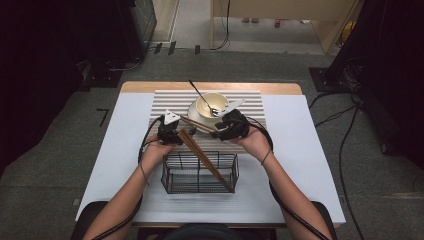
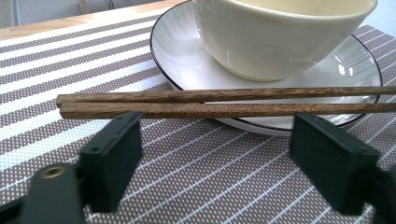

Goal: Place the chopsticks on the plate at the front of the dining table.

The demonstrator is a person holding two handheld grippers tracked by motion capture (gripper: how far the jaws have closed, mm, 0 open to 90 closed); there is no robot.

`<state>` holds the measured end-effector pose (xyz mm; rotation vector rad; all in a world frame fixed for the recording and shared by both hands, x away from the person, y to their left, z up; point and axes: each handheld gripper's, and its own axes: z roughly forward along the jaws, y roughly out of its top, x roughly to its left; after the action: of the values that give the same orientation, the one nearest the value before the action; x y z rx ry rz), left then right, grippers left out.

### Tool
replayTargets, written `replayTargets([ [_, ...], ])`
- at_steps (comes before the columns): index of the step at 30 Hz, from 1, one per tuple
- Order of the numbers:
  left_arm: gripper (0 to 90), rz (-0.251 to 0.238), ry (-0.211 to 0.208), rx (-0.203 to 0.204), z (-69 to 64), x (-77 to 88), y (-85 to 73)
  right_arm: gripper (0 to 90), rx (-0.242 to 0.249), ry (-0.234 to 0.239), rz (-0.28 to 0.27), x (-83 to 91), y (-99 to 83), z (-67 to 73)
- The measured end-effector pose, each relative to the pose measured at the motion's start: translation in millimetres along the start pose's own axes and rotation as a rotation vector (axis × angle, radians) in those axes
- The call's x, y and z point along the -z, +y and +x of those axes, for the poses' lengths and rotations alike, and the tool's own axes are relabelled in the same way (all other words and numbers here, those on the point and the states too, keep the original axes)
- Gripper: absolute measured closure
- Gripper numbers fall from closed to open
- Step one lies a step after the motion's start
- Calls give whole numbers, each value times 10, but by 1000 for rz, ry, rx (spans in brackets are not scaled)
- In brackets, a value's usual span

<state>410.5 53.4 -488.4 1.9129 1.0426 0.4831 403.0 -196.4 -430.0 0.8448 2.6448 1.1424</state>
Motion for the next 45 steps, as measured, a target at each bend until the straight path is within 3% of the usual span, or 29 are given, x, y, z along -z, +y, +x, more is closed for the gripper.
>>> replayTargets([
  [5,205,9,8,-11,10,22,28,542,-22,-6,-15,35,-102,-7],
  [9,204,25,11,4,49,56,74,534,-36,-16,-28,67,-153,-7],
  [13,203,38,28,-47,84,82,140,522,-39,-31,-44,113,-199,-27],
  [20,204,23,16,-8,112,64,125,517,-54,-55,-57,137,-328,-62],
  [24,204,24,11,-28,128,49,130,515,-84,-58,-60,125,-415,-93],
  [30,207,1,20,-13,149,60,143,520,-92,-60,-38,57,-509,-105],
  [38,207,0,28,-20,139,12,87,637,-78,-63,-7,1,-538,-117],
  [45,207,-3,28,-21,126,-6,80,756,-104,-49,17,-38,-527,-126],
])
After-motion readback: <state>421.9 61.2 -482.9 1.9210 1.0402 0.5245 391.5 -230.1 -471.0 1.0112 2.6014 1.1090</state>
